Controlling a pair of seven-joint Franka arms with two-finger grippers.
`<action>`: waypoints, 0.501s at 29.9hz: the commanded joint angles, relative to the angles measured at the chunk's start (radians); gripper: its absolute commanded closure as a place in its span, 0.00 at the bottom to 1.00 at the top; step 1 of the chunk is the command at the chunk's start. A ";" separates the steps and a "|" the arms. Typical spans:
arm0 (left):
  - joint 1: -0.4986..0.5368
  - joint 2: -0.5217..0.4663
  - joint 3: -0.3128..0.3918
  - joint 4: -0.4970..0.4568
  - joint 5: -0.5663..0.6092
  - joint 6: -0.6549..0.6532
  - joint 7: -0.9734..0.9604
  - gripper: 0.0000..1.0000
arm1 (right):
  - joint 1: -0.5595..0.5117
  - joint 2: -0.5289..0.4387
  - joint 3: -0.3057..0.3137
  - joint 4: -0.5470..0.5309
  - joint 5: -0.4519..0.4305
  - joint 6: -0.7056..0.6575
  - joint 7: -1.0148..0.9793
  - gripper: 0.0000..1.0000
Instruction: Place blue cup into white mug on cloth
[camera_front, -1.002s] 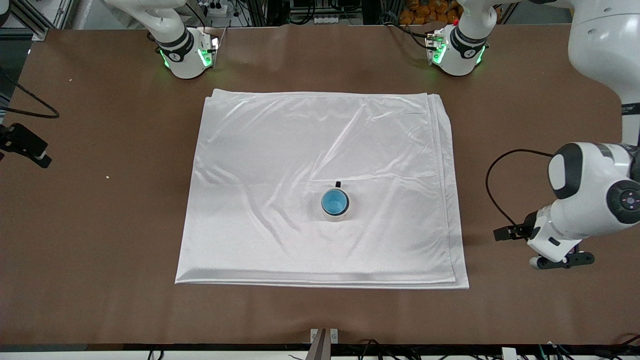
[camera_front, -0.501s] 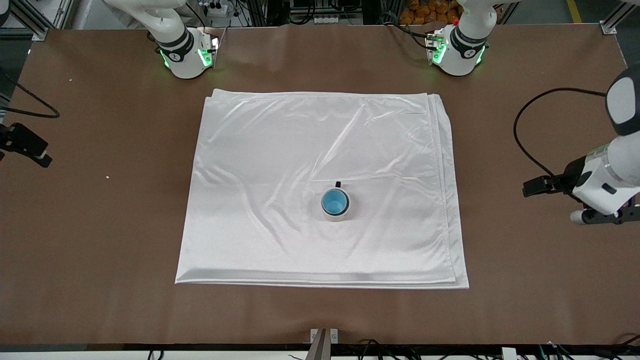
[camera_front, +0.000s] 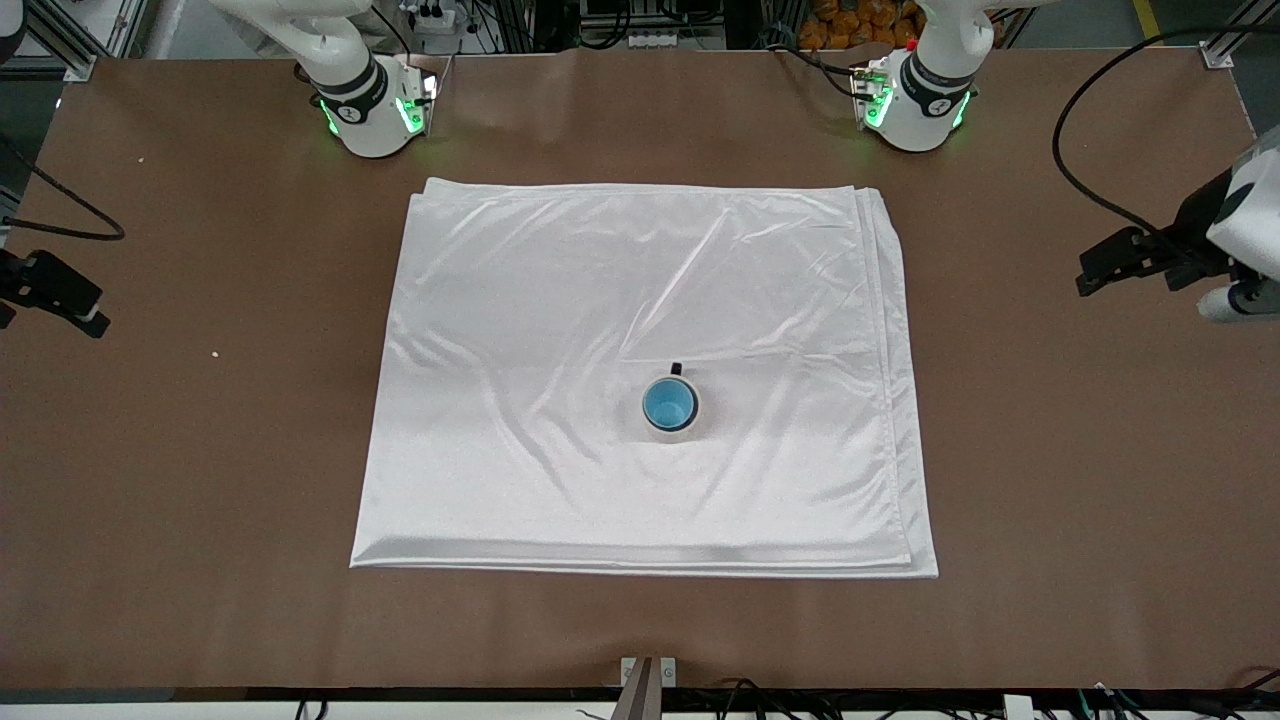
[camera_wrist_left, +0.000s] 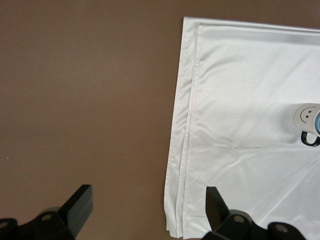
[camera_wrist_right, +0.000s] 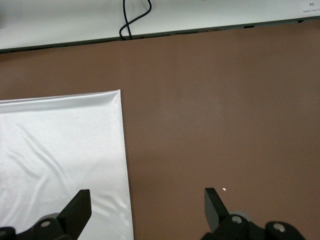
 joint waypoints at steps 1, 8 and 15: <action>-0.009 -0.034 0.030 -0.036 -0.028 -0.033 0.018 0.00 | -0.002 0.006 0.007 0.008 0.015 -0.010 -0.009 0.00; -0.021 -0.081 0.030 -0.041 0.028 -0.079 0.024 0.00 | 0.004 0.006 0.007 0.005 0.016 -0.016 -0.013 0.00; -0.022 -0.089 0.030 -0.054 0.074 -0.079 0.122 0.00 | 0.002 0.006 0.008 0.006 0.024 -0.080 -0.076 0.00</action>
